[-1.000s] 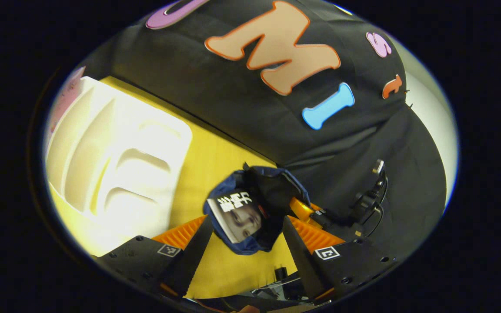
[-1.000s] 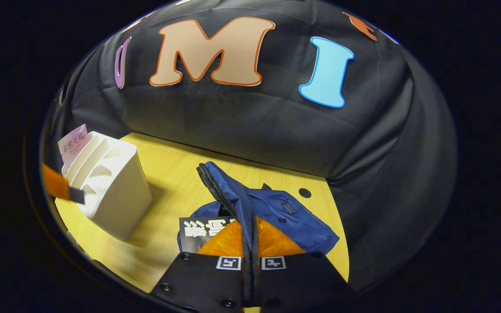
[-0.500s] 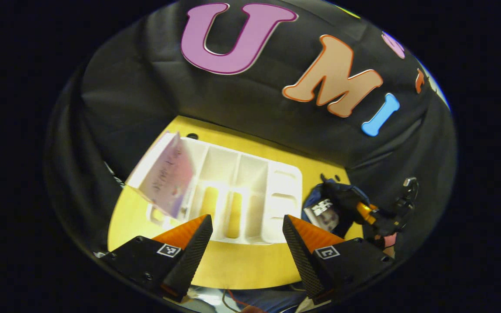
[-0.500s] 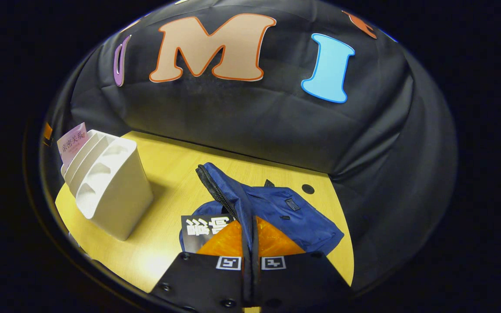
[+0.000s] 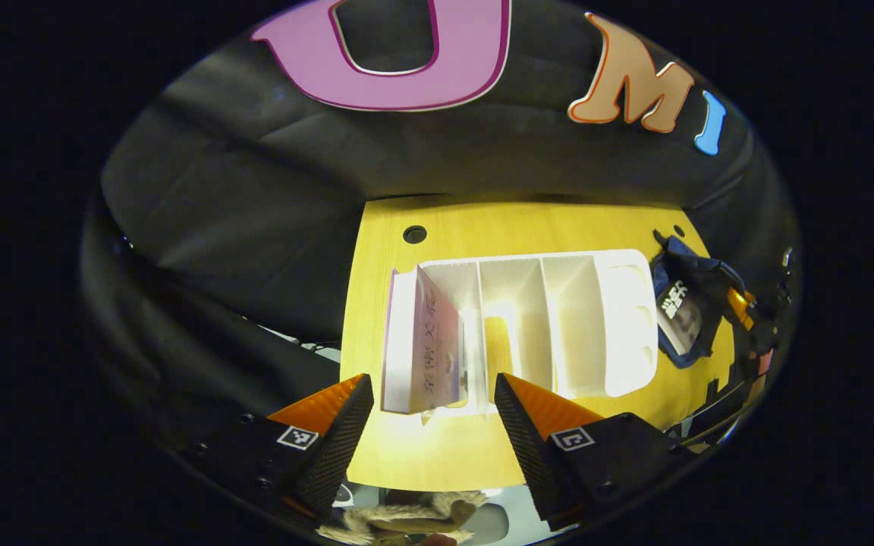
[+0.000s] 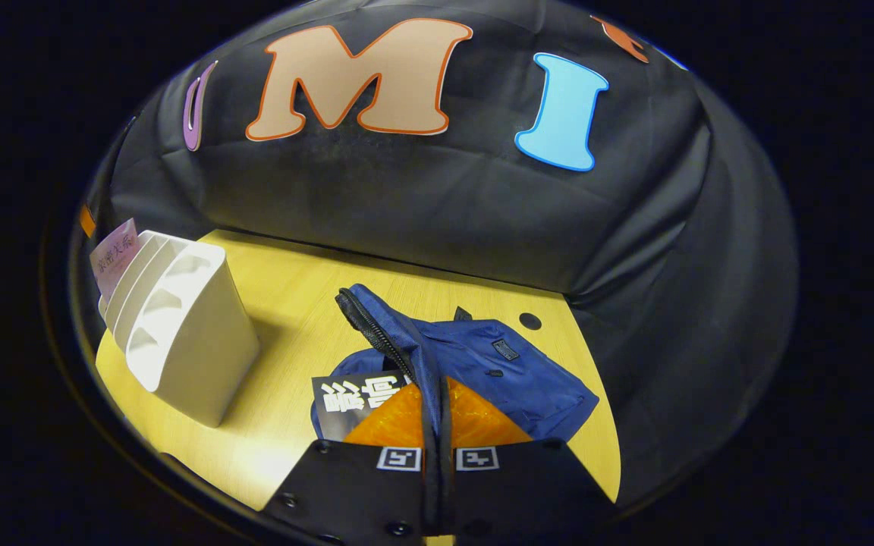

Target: Open the schoolbag, grab two books from the bookshelf and put them into the schoolbag.

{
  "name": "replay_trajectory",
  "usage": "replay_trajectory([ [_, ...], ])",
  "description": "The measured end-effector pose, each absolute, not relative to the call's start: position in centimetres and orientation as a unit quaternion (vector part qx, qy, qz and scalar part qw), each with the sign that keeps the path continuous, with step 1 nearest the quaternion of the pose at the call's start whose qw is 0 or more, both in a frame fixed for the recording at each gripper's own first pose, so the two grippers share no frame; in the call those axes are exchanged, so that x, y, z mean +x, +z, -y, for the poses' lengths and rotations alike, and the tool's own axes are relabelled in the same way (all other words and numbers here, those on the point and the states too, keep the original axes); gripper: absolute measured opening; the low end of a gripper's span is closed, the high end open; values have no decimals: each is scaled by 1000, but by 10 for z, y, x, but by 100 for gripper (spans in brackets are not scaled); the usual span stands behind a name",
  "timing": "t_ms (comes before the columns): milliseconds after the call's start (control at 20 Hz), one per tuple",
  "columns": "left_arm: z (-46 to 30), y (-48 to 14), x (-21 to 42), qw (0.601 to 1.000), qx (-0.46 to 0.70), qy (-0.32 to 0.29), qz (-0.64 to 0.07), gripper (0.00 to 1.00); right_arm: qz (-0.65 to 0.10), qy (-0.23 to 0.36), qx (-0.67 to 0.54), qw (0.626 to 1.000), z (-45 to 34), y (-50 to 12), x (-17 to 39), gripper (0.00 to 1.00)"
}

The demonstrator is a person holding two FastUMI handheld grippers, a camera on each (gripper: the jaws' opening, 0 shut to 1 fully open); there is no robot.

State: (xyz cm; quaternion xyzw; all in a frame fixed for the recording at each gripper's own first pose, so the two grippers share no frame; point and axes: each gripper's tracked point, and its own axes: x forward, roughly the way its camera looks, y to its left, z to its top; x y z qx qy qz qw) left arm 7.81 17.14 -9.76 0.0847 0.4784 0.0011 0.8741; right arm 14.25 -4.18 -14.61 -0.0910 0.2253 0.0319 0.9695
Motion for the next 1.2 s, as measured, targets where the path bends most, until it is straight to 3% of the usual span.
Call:
replay_trajectory([
  [250, -203, -141, 110, 855, 80, 6, -512, 95, -231, 17, -104, 967, 38, -150, 141, 3],
  [300, -205, -150, 112, 850, 73, 4, -522, 100, -231, 14, -105, 967, 38, -150, 140, 2],
  [450, -196, -166, 112, 837, 53, -17, -544, 91, -233, 6, -107, 967, 37, -150, 140, 3],
  [700, -189, -179, 107, 812, 40, -26, -582, 88, -233, 4, -116, 966, 34, -152, 139, 3],
  [850, -184, -191, 102, 796, 19, -19, -605, 70, -232, 5, -120, 965, 33, -152, 136, 3],
  [950, -176, -198, 100, 784, -7, -15, -620, 45, -232, 7, -122, 965, 32, -153, 136, 3],
  [1050, -169, -207, 100, 780, -18, -16, -626, 39, -232, 8, -124, 965, 32, -153, 135, 2],
  [1200, -169, -208, 98, 774, -12, -12, -632, 39, -231, 8, -125, 965, 32, -153, 135, 3],
])
